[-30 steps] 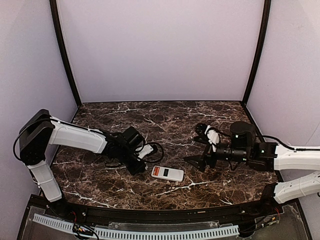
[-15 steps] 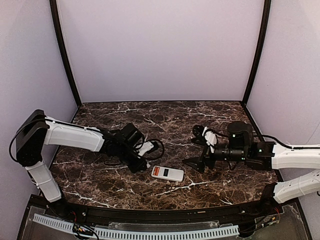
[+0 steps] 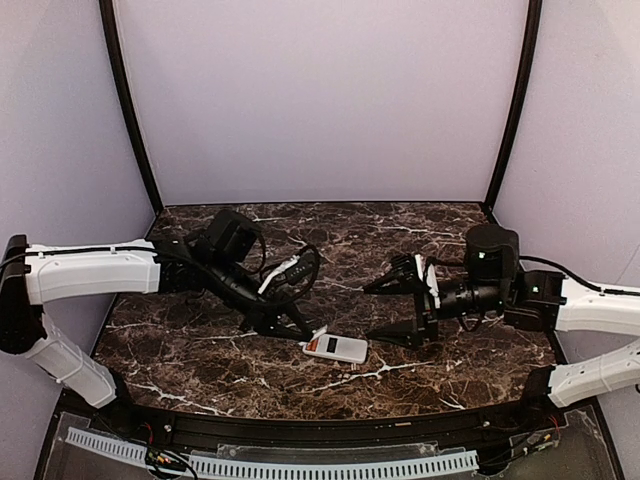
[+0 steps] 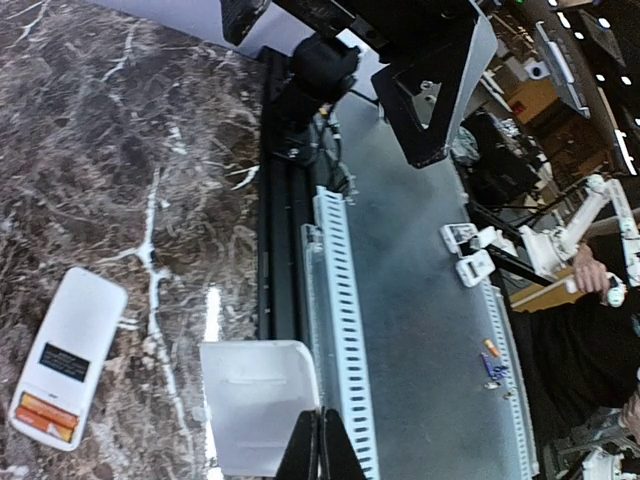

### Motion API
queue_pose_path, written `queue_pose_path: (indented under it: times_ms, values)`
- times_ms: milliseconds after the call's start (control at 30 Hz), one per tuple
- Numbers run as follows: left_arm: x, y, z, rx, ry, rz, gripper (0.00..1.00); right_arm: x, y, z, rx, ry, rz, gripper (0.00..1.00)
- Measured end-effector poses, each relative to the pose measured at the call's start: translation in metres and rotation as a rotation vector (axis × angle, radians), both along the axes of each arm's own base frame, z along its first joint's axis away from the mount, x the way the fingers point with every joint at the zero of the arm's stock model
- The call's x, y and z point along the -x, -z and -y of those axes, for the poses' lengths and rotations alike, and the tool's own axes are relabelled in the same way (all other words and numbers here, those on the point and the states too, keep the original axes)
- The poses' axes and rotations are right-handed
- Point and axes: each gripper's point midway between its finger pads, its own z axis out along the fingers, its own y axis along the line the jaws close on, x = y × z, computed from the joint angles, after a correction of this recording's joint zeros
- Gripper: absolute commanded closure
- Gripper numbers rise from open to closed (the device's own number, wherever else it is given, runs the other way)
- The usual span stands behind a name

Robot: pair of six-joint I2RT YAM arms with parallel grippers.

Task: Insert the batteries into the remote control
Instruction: Pass from the left arm to the right

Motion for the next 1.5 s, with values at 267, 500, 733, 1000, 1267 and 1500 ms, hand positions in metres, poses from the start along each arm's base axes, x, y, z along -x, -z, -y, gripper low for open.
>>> queue_pose_path:
  times_ms: [267, 500, 733, 1000, 1267, 1500]
  values:
    - [0.039, -0.044, -0.001, 0.142, 0.162, -0.139, 1.00, 0.042, -0.022, -0.021, 0.010, -0.193, 0.030, 0.35]
    - [0.066, -0.065, 0.003, 0.193, 0.267, -0.197, 1.00, 0.059, -0.013, -0.030, 0.065, -0.261, 0.039, 0.38]
    - [0.075, -0.073, 0.008, 0.222, 0.314, -0.218, 1.00, 0.069, -0.017, -0.042, 0.082, -0.314, 0.074, 0.46]
    - [0.076, -0.076, 0.012, 0.234, 0.322, -0.225, 1.00, 0.078, -0.012, -0.047, 0.110, -0.350, 0.082, 0.70]
    - [0.075, -0.074, 0.014, 0.230, 0.321, -0.232, 1.00, 0.078, -0.008, -0.051, 0.135, -0.350, 0.090, 0.93]
    - [0.075, -0.072, 0.016, 0.225, 0.317, -0.232, 0.70, 0.081, -0.006, -0.049, 0.149, -0.359, 0.087, 1.00]
